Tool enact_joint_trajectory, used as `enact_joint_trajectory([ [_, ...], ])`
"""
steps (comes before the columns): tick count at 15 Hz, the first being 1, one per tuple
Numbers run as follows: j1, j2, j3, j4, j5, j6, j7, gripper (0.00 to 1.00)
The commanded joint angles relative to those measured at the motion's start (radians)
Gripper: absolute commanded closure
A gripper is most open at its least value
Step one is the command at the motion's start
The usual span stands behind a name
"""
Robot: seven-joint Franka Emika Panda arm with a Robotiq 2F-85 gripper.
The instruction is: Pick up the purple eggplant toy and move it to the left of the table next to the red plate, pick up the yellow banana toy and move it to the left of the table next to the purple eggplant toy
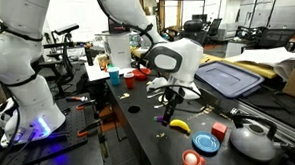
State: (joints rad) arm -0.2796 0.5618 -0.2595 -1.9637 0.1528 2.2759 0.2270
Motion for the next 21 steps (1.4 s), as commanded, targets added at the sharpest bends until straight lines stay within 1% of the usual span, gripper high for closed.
enact_joint_trajectory([
  [1,0.030,-0.100,0.015,-0.066,-0.058,-0.067,-0.061,0.84],
  [8,0.121,-0.133,0.065,-0.107,-0.123,-0.051,-0.054,0.84],
  [15,0.212,-0.115,0.115,-0.094,-0.202,-0.075,-0.053,0.84],
  [18,0.244,-0.108,0.146,-0.083,-0.212,-0.090,-0.053,0.84],
  [21,0.280,-0.101,0.176,-0.075,-0.206,-0.076,-0.038,0.84],
])
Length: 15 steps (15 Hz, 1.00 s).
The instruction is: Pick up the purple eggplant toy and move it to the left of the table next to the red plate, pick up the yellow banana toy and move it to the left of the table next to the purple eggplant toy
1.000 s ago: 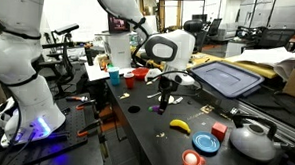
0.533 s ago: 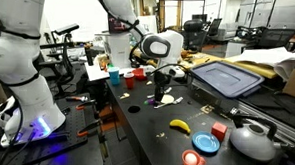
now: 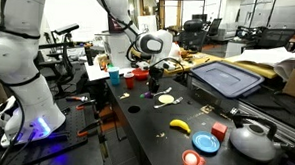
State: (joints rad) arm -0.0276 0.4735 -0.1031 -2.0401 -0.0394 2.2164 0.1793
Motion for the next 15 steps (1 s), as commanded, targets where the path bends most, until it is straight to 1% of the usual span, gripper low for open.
enact_joint_trajectory([
  [1,0.040,-0.008,0.028,0.006,-0.012,-0.008,0.017,0.84],
  [8,0.106,0.007,0.096,0.034,0.029,0.021,0.062,0.84],
  [11,0.138,0.008,0.113,0.036,0.035,0.071,0.102,0.84],
  [15,0.172,0.004,0.128,0.017,0.043,0.185,0.137,0.84],
])
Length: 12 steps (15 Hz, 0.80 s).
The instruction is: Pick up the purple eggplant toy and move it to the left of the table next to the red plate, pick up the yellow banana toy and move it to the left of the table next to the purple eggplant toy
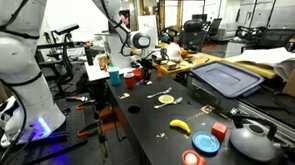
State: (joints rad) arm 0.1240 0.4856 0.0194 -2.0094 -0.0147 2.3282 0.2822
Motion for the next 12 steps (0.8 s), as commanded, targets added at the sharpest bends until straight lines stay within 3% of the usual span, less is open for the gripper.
enact_joint_trajectory([
  [1,0.029,-0.010,0.008,-0.021,0.020,0.108,0.038,0.84],
  [12,0.110,-0.010,0.032,-0.099,0.056,0.435,0.063,0.84],
])
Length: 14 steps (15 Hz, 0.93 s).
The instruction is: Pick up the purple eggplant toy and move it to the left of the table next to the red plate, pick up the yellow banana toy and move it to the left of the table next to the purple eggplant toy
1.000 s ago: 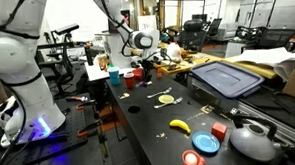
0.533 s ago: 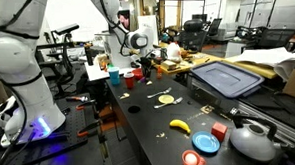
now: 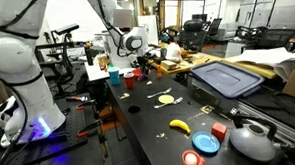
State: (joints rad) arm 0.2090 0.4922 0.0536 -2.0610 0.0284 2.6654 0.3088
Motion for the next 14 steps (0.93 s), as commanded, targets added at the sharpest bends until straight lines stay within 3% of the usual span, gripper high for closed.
enact_joint_trajectory([
  [1,0.030,-0.016,-0.002,-0.057,0.017,0.129,0.039,0.84],
  [7,0.059,-0.018,0.008,-0.118,0.058,0.290,0.034,0.84],
  [14,0.049,-0.034,0.072,-0.154,0.119,0.342,0.008,0.84],
])
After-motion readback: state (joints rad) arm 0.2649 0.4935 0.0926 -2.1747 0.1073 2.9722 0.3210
